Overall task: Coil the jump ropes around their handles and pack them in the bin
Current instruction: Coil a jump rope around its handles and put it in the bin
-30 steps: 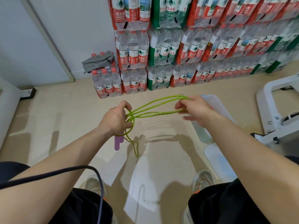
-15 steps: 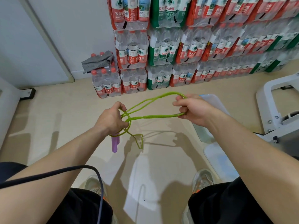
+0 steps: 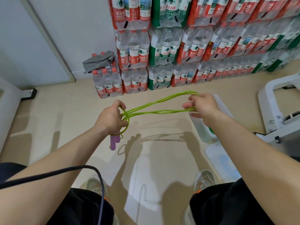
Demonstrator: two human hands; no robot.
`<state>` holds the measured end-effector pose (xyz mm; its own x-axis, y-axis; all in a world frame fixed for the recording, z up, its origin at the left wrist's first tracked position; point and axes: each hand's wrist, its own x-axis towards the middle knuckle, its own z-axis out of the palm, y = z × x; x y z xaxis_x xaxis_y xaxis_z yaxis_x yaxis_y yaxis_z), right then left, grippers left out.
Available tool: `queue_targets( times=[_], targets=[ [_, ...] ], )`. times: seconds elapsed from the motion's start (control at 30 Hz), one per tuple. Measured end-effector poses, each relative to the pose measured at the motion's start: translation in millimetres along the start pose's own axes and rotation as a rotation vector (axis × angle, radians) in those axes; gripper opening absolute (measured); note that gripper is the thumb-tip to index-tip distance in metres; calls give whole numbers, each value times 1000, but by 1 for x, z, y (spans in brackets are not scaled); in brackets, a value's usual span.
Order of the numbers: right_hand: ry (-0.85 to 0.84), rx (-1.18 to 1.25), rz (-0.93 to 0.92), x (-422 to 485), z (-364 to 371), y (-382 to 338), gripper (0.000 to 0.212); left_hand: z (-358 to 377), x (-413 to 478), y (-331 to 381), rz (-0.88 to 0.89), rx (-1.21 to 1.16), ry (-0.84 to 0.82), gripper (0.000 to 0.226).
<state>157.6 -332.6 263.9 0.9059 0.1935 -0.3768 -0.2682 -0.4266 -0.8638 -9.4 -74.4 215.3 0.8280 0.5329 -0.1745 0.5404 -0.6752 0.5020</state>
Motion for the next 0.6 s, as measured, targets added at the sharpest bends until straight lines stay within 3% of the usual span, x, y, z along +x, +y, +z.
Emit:
queue_targets(
  times=[0.1,0.27,0.4,0.53,0.6],
  targets=[
    [-208,390,292,-8,3,-3,34,1,0,2,18,-7,8,51],
    [-309,481,352,-14,6,-7,54,1,2,2,17,-38,14,52],
    [-272,156,242,-15,5,-13,46,1,2,-1,-9,-6,-6,53],
    [-64,-418,-218,-12,-2,-17,31,1,0,-4,-15,33,-22,51],
    [20,-714,-361,-11,-13,-19,33,-4,1,-10,-32,104,-12,51]
  ],
)
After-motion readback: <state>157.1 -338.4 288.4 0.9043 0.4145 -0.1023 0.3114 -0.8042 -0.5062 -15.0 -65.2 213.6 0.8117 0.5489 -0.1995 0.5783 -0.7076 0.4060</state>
